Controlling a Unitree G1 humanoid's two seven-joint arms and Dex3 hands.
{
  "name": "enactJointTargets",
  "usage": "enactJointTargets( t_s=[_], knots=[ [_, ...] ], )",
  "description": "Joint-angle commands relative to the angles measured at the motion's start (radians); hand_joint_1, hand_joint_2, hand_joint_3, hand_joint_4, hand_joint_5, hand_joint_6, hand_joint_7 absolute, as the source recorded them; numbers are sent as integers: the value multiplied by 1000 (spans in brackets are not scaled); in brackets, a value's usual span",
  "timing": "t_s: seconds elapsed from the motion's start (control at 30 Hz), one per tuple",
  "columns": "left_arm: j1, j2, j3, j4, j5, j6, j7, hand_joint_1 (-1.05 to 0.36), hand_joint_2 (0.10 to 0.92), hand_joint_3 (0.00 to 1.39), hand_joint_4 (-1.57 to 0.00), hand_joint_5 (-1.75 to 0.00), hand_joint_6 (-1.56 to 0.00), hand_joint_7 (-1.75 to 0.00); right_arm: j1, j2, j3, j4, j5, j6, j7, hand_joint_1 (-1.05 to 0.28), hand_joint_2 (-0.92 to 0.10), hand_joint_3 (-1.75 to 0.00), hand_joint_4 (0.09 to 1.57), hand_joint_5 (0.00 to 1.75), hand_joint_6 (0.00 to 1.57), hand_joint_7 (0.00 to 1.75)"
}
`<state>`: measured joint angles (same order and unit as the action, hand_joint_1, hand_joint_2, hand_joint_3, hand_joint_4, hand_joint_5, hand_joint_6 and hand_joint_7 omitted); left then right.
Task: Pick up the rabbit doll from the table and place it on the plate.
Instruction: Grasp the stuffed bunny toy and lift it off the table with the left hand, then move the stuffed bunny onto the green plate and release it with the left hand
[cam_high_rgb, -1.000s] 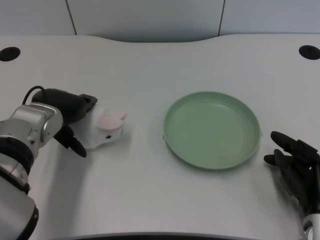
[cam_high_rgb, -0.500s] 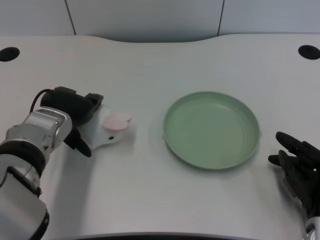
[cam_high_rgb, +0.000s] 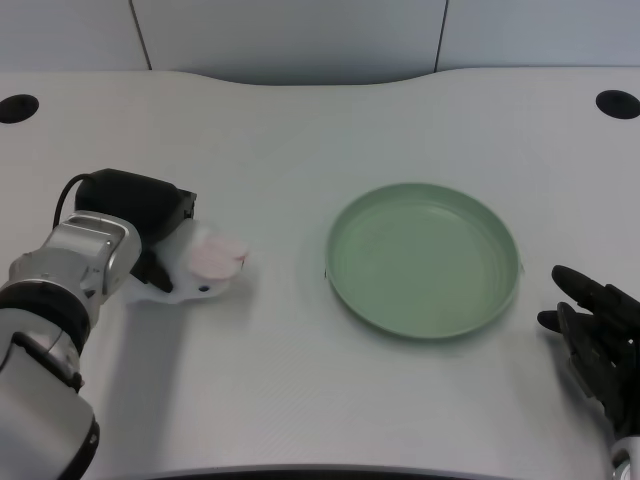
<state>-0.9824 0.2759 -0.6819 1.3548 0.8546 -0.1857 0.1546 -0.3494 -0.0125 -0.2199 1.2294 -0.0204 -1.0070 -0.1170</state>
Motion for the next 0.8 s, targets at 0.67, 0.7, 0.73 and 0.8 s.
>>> enactJointTargets(
  t_s=[0.67, 0.7, 0.73, 0.8],
  knots=[
    [-80, 25, 146, -20, -141, -69, -85, -234, 857, 236, -582, -1003, -596, -954, 0, -2, 1, 7, -2, 16, -32, -299, -921, -262, 742, 806, 940, 15],
    [-97, 19, 156, -26, -152, -74, -96, -213, 823, 305, -545, -1318, -532, -1320, 0, -3, 4, 6, -7, 17, -35, -296, -921, -265, 739, 804, 939, 15],
    [-109, 15, 164, -33, -159, -85, -102, -182, 737, 448, -565, -1527, -584, -1528, 0, -4, 7, 7, -9, 13, -33, -292, -921, -268, 737, 803, 937, 13],
    [-136, 4, 173, -47, -172, -105, -111, -134, 546, 754, -579, -1652, -680, -1701, -4, 2, -3, 13, 14, 11, -1, -289, -921, -272, 736, 805, 935, 12]
  ],
)
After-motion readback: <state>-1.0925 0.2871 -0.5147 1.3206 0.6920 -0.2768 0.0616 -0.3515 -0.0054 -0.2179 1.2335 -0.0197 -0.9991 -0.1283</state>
